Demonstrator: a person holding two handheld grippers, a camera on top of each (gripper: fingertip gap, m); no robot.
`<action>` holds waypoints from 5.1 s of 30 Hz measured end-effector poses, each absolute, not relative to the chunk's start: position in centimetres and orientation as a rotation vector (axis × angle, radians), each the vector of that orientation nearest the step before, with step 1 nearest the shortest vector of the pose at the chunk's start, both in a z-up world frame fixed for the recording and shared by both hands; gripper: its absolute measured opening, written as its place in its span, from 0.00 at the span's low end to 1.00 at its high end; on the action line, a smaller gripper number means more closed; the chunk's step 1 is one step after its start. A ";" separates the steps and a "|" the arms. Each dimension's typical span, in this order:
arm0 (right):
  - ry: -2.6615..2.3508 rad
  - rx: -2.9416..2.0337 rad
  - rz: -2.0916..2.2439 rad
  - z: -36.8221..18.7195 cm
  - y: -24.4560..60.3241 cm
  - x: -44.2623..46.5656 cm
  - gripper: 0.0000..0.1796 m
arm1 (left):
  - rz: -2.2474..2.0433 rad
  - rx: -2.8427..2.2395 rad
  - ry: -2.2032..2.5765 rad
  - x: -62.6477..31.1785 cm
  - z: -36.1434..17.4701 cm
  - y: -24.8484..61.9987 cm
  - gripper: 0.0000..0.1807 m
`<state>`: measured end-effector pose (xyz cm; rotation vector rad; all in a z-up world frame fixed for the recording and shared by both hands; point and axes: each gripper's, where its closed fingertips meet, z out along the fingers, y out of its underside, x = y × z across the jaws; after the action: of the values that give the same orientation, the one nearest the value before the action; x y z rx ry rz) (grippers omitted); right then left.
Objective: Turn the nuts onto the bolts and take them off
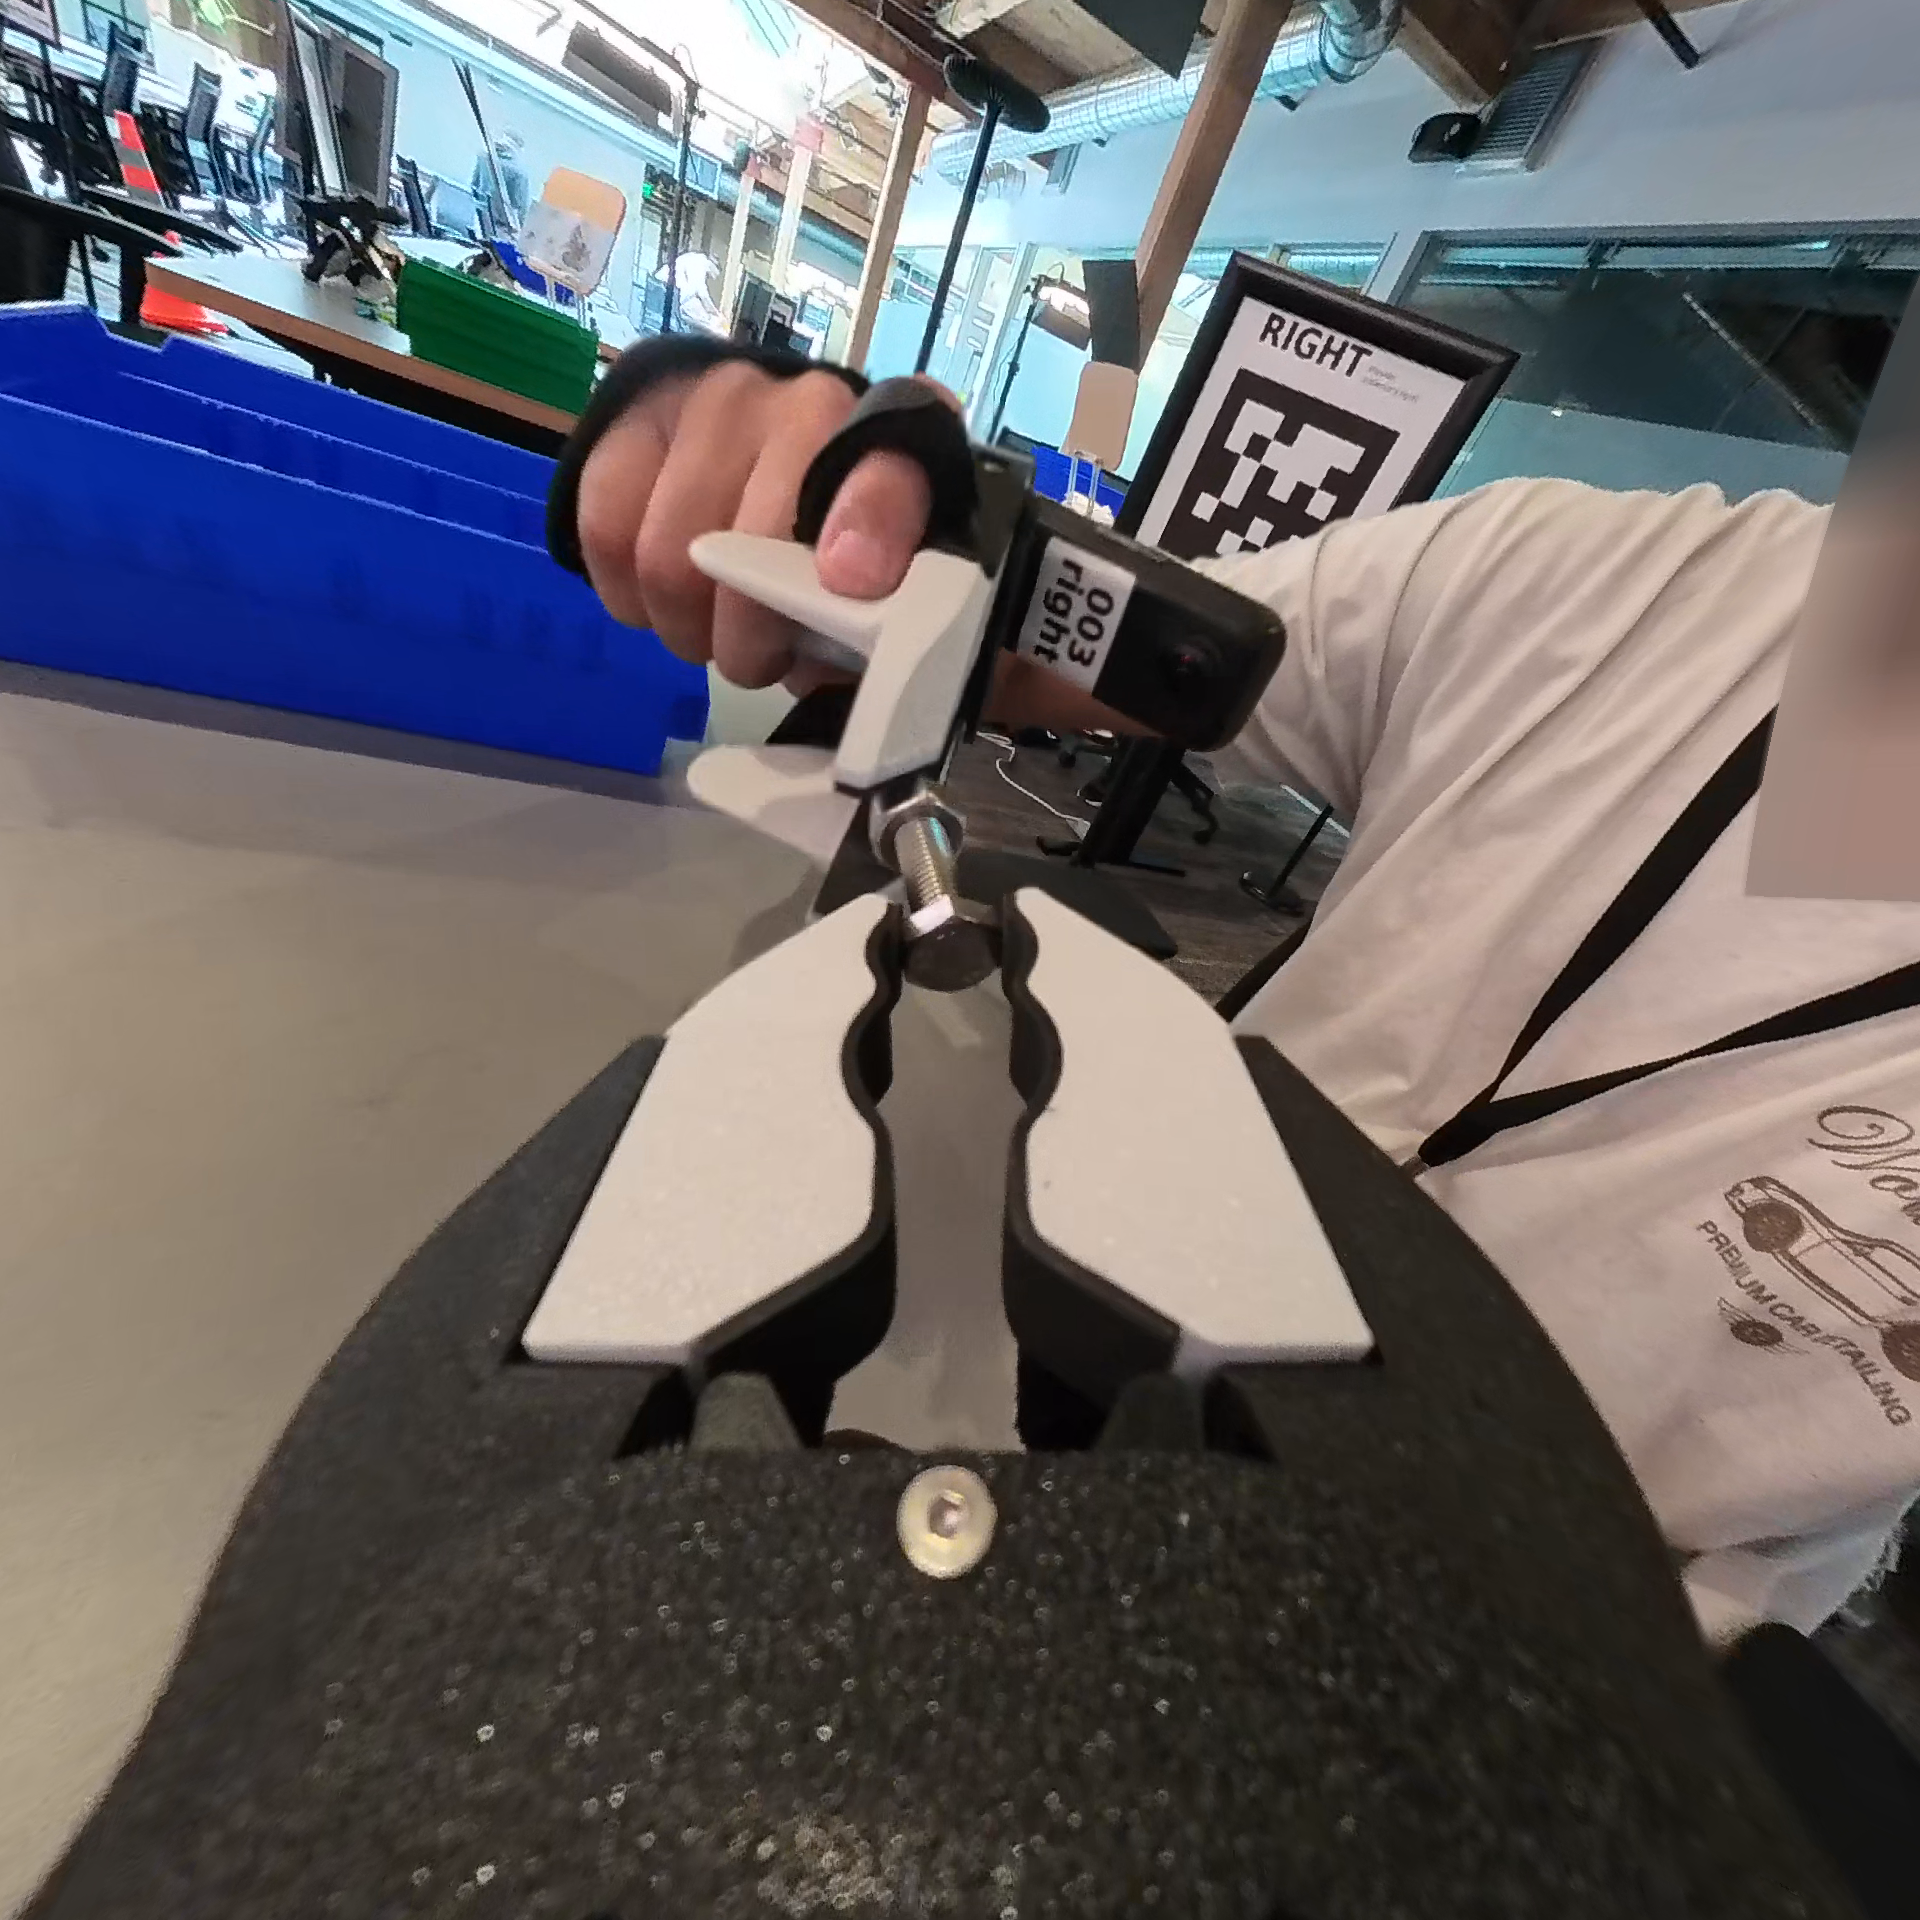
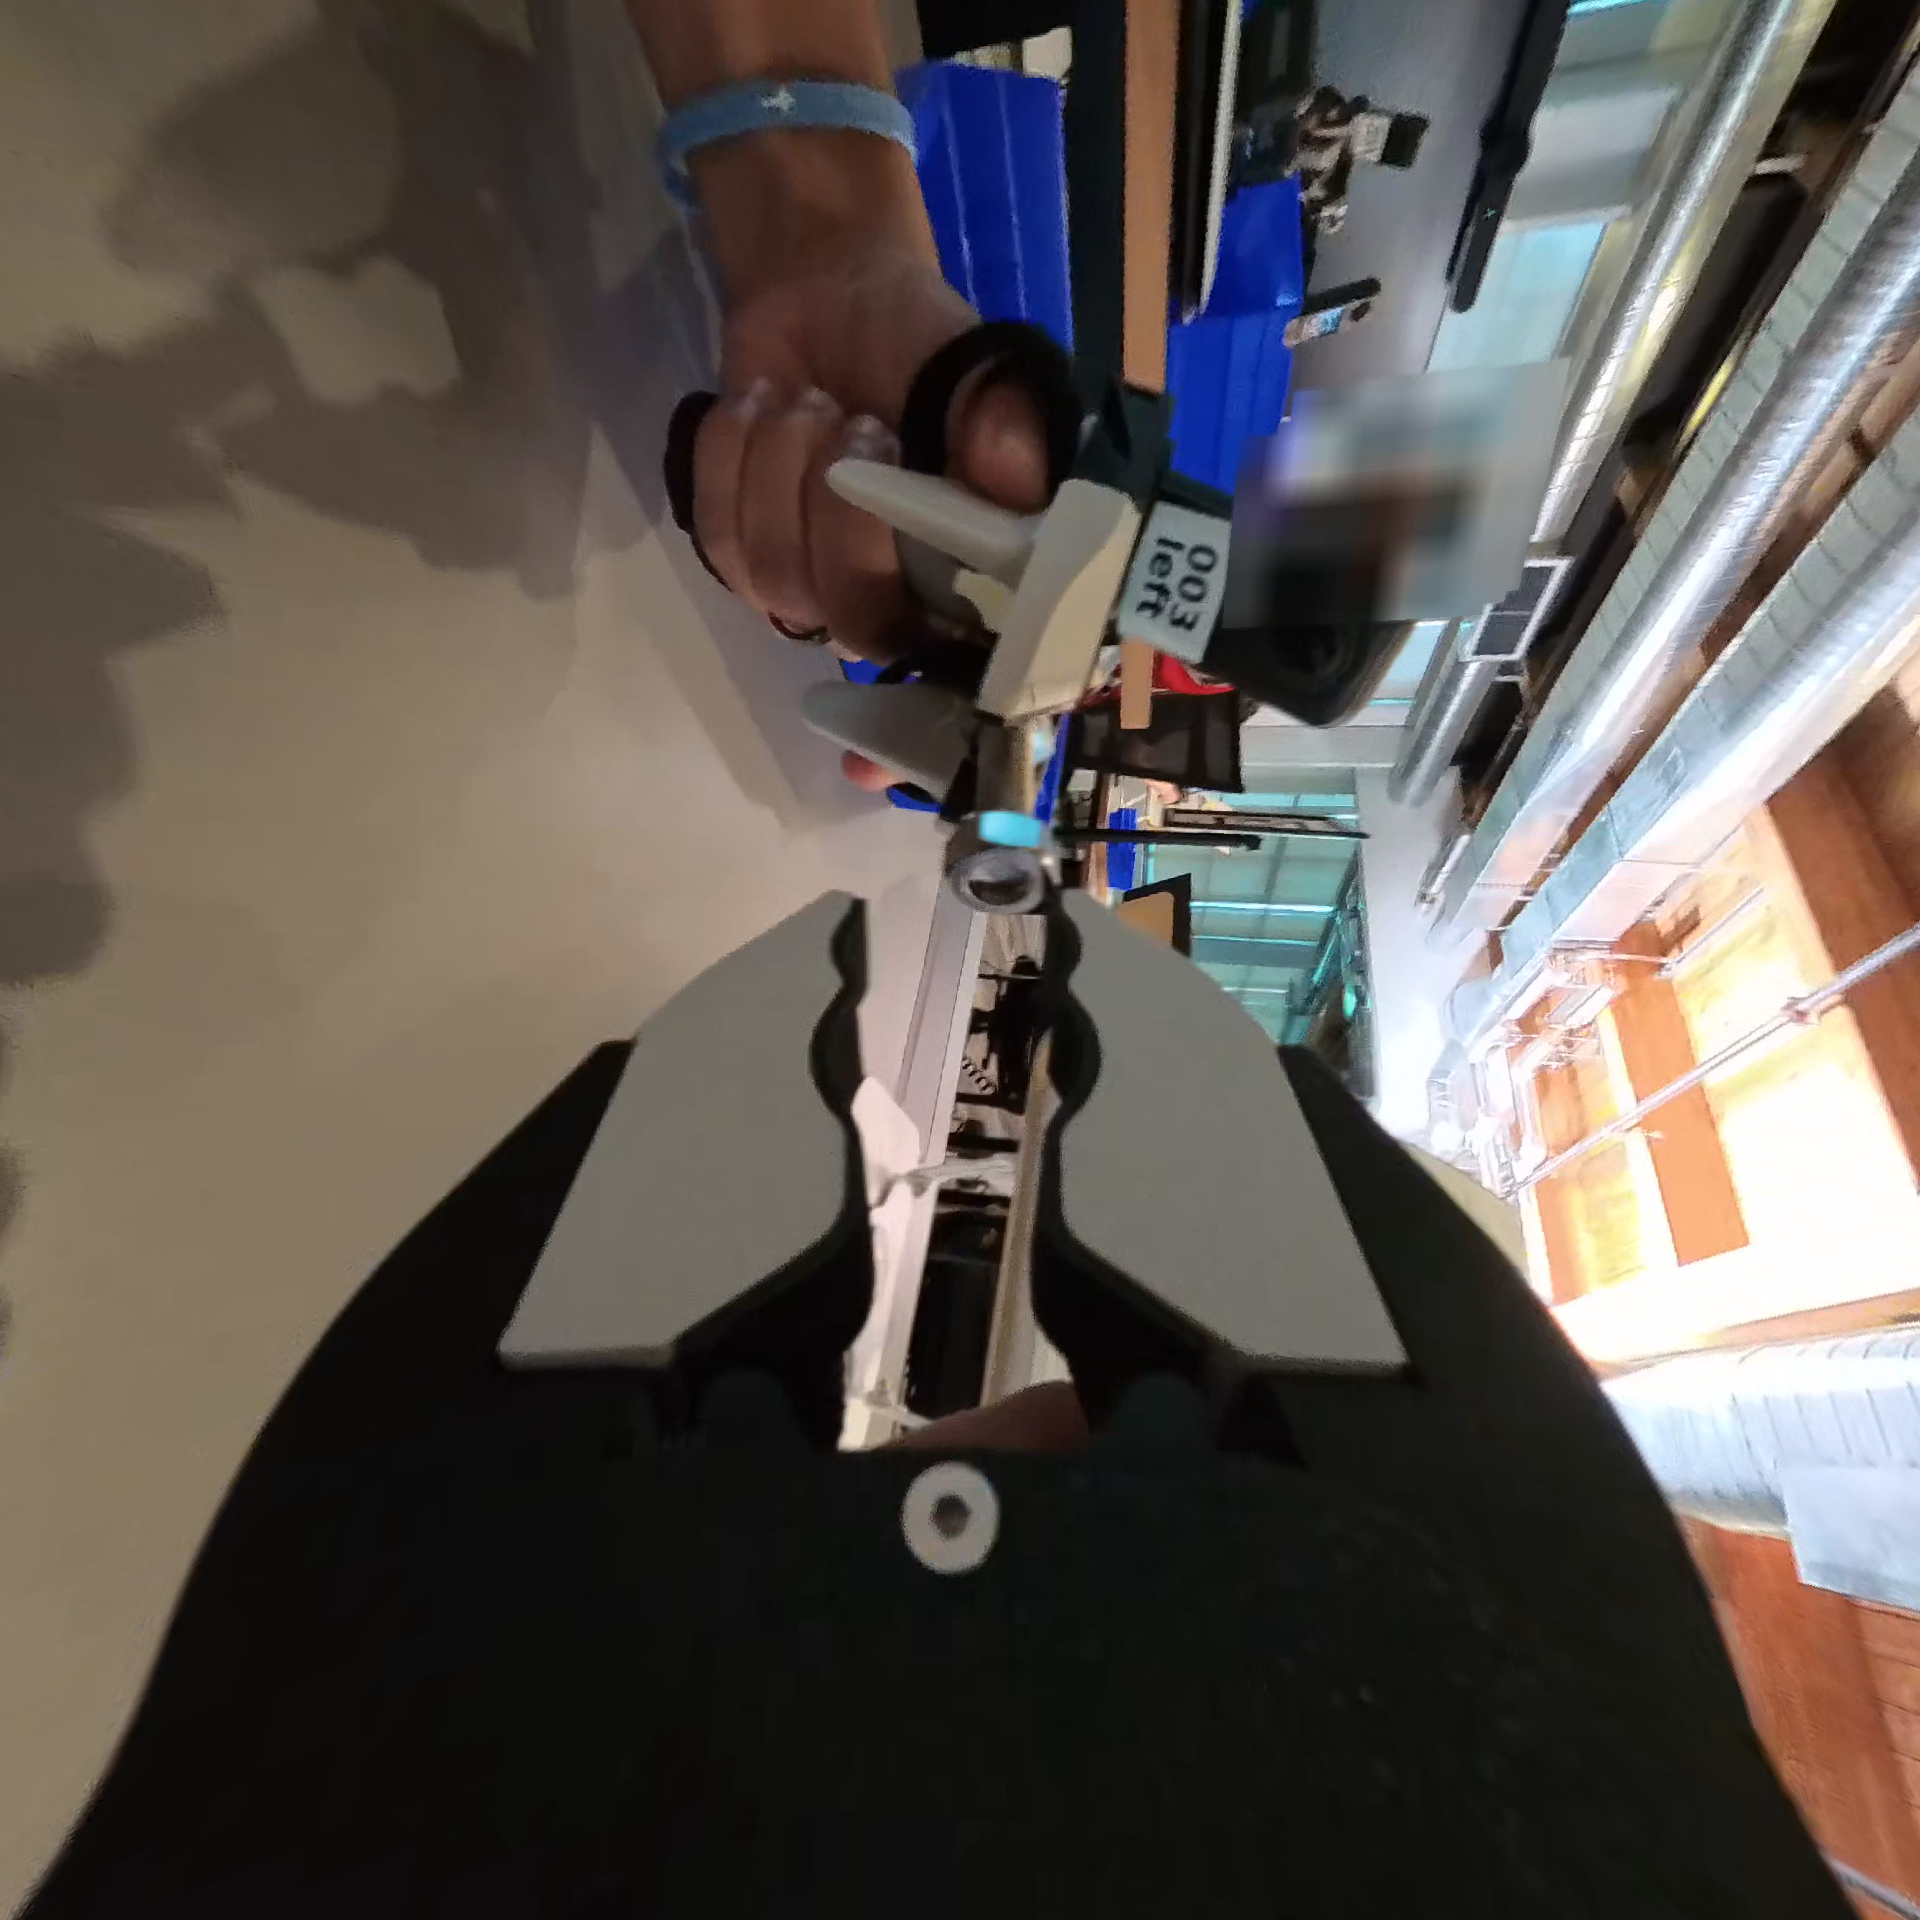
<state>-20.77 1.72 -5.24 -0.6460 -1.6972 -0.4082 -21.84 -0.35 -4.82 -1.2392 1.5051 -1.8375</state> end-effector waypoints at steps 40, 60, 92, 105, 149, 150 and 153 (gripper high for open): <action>-1.586 -0.666 -0.507 -3.7 2.8 -19.5 0.25 | -1.775 -1.244 1.425 -22.2 -4.0 1.2 0.09; -1.363 -1.493 0.720 -4.3 1.9 -22.3 0.11 | -1.639 -1.209 1.409 -22.3 -3.2 1.6 0.09; -1.500 -0.679 -0.655 -3.2 2.8 -21.2 0.21 | -1.698 -1.224 1.387 -22.3 -3.2 1.8 0.09; -1.424 -1.461 0.424 -4.6 2.1 -21.9 0.10 | -1.591 -1.225 1.427 -22.2 -3.5 1.7 0.09; -1.387 -1.346 0.400 -4.2 2.6 -22.2 0.11 | -1.491 -1.216 1.429 -22.2 -3.3 2.0 0.09; -1.343 -1.424 0.550 -4.2 2.4 -22.3 0.11 | -1.487 -1.215 1.429 -22.2 -3.3 2.0 0.09; -1.197 -1.604 0.937 -4.1 2.1 -22.4 0.11 | -1.473 -1.216 1.428 -22.1 -3.4 2.1 0.09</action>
<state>-22.36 2.07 -4.07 -1.6038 -1.1971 0.9372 -22.08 2.06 -3.38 -1.2161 1.4279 -1.4732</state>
